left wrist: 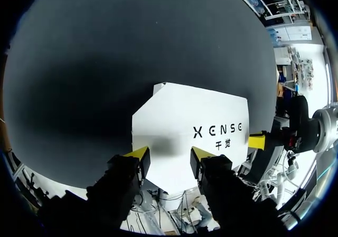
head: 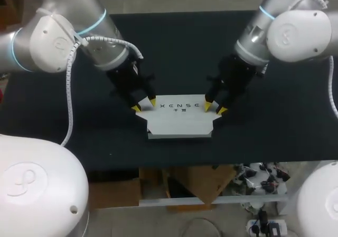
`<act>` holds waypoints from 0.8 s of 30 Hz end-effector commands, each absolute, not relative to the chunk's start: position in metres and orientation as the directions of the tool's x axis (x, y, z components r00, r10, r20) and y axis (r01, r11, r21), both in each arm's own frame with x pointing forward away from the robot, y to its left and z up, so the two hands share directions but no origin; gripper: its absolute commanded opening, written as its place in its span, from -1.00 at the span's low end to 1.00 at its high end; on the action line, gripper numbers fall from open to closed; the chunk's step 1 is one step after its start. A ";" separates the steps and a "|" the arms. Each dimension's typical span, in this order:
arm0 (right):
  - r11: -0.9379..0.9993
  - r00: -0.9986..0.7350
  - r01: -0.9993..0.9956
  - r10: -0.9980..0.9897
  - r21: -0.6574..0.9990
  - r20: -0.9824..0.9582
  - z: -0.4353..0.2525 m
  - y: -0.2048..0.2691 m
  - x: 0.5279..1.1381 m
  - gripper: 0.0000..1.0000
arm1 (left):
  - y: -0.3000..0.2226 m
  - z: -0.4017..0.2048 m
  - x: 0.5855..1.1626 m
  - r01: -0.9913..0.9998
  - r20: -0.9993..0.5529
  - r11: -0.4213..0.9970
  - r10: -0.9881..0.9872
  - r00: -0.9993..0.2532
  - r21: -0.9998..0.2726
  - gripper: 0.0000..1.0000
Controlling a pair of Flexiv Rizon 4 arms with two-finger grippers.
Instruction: Assemble the packaging by folding the flat box into shape, placing the metal phone stand inside, and closing the box properly
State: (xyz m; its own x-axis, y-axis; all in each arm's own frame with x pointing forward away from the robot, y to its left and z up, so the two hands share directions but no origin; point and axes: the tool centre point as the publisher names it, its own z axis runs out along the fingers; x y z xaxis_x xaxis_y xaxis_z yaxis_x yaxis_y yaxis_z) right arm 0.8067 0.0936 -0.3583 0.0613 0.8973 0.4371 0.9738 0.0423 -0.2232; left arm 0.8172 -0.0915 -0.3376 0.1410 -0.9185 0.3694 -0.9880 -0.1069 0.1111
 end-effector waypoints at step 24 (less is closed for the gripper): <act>-0.018 0.102 0.981 0.894 -0.192 0.436 -0.363 0.089 0.794 -0.13 | -0.098 -0.344 0.807 -0.990 0.353 -0.117 -0.925 0.139 0.084 0.00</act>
